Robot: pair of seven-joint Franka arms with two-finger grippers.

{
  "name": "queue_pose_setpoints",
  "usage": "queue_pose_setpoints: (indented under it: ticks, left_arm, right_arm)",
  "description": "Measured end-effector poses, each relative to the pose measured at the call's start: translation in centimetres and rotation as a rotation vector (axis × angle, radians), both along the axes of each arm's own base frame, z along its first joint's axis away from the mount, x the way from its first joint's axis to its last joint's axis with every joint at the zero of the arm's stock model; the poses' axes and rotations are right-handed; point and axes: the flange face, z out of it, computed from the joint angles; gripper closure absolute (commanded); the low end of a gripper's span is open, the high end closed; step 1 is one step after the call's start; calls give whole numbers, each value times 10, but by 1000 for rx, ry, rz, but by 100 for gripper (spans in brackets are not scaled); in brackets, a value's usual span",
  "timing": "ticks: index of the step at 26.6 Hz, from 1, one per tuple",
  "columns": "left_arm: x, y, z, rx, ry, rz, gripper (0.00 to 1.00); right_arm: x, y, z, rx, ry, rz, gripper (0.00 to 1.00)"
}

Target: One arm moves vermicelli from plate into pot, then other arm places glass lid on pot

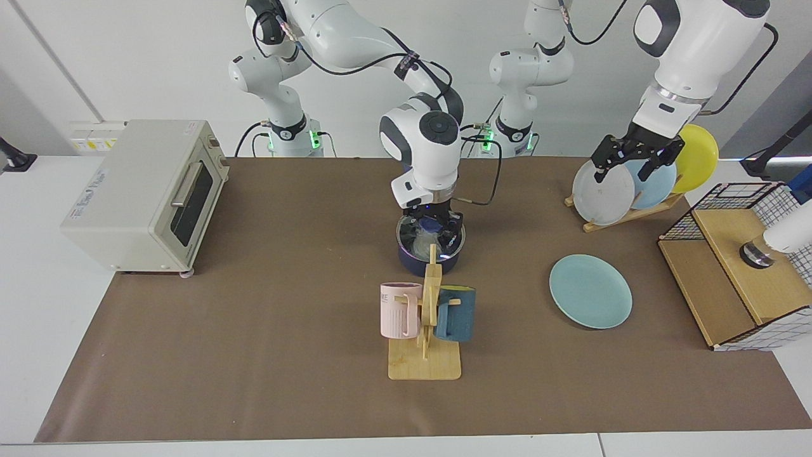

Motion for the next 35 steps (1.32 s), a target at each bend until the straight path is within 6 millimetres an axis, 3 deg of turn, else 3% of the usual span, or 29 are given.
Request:
queue_pose_setpoints:
  ticks: [10,19,26,35]
  left_arm:
    - [0,0,0,0,0,0,0]
    - [0,0,0,0,0,0,0]
    - [0,0,0,0,1,0,0]
    - [0,0,0,0,1,0,0]
  right_arm:
    - [2,-3,14,11,-19,-7,0]
    - [13,-16,62,38,-63,-29,0]
    - [37,-65,100,55,-99,-15,0]
    - [68,-167,135,44,-98,77,0]
